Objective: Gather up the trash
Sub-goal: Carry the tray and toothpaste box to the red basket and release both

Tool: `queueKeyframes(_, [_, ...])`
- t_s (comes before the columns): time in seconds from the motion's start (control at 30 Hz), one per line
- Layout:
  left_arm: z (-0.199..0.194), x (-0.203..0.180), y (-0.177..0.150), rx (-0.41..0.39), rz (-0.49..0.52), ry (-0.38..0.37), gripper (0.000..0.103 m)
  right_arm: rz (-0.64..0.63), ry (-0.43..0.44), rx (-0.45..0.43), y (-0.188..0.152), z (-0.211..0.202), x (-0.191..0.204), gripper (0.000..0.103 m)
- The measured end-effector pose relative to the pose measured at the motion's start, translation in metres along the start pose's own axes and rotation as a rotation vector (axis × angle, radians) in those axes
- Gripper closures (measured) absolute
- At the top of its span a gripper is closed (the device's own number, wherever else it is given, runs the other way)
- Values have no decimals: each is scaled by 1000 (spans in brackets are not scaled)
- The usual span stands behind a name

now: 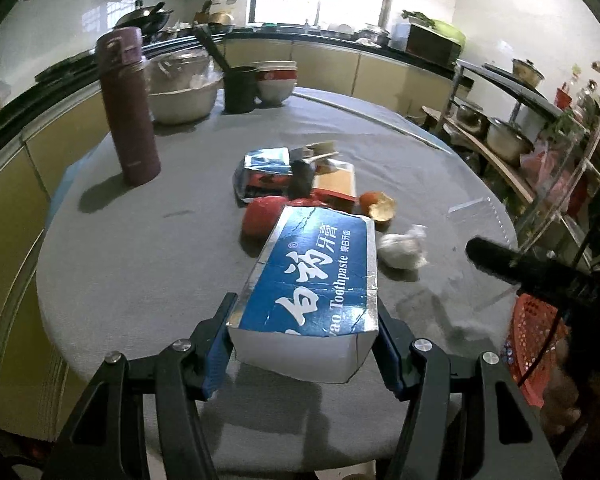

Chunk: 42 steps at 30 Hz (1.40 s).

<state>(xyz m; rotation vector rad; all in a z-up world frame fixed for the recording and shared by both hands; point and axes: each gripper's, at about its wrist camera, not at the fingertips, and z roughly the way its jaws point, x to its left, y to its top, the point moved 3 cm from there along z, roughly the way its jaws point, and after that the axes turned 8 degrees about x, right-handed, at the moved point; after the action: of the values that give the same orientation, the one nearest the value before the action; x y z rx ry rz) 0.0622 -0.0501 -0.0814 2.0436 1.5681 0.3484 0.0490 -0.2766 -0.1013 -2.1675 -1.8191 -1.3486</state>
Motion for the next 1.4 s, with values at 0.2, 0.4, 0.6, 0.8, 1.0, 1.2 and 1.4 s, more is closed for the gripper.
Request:
queueKeyframes(0.2, [-11,-28,0,-34,66,-20,40,28,-17,-68,-3,-28,-23,57])
queueKeyframes(0.4, [-22,-66,1,-71,164,-30,40,70,-54,-92,-20,-54,-55,57])
queueKeyframes(0.6, [-26,-109,-2,-73,259,-32,40,136,-89,-138,-38,-90,-92,57])
queueKeyframes(0.8, [-27,-155,-7,-72,354,-42,40,184,-114,-202,-48,-129,-121,57])
queueKeyframes(1.0, [-27,-197,-14,-64,425,-56,40,224,-142,-256,-62,-163,-142,57])
queueKeyframes(1.2, [-23,-234,-25,-36,484,-84,40,271,-162,-289,-80,-190,-164,57])
queueKeyframes(1.4, [-23,-271,-40,-34,562,-102,39,327,-175,-312,-102,-214,-188,57])
